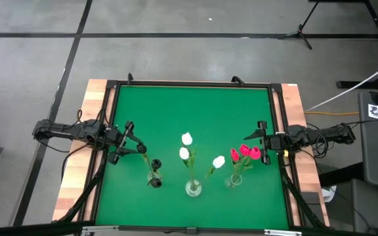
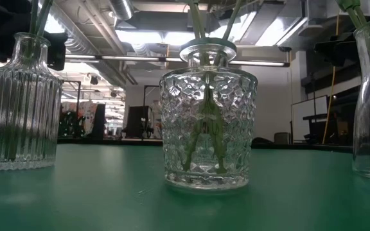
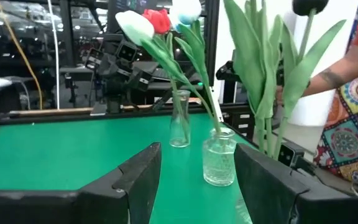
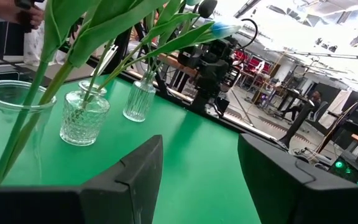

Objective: Sort flowers into vase by color
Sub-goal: Return to Home Position

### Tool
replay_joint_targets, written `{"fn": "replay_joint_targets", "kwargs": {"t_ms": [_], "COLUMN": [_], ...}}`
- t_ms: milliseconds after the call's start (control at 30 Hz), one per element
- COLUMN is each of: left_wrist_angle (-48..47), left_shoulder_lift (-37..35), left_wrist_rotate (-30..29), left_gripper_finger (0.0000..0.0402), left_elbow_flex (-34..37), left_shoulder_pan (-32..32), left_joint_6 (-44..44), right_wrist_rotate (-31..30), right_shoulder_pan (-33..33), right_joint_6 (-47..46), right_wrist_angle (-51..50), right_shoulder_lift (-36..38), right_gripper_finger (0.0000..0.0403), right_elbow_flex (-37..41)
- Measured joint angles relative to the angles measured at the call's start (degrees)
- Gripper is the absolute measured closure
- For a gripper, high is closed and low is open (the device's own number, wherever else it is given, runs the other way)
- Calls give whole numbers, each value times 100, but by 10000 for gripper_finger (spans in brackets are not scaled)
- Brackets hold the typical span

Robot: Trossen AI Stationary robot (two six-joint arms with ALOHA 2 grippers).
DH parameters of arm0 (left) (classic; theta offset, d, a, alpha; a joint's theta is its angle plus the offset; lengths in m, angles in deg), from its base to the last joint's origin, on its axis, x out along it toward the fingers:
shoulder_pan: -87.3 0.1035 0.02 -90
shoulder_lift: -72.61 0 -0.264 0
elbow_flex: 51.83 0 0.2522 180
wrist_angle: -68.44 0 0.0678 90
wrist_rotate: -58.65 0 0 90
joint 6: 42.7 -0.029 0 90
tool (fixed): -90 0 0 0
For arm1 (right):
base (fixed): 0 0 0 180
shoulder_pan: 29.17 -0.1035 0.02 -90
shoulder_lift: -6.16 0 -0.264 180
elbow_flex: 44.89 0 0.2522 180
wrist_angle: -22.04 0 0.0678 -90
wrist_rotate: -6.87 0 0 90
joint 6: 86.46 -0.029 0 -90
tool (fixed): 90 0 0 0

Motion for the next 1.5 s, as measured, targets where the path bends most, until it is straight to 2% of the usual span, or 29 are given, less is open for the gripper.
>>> {"fn": "replay_joint_targets", "kwargs": {"t_ms": [167,1500], "left_wrist_angle": [-11,-16], "left_shoulder_lift": [0,0], "left_wrist_rotate": [-47,-48], "left_gripper_finger": [202,202], "left_elbow_flex": [0,0], "left_shoulder_pan": [-2,-2], "left_joint_6": [115,126], "right_wrist_rotate": [-145,-145], "right_shoulder_pan": [0,0], "right_joint_6": [0,-2], "right_wrist_angle": [18,18], "right_shoulder_lift": [0,0], "right_gripper_finger": [194,194], "right_elbow_flex": [1,-2]}}
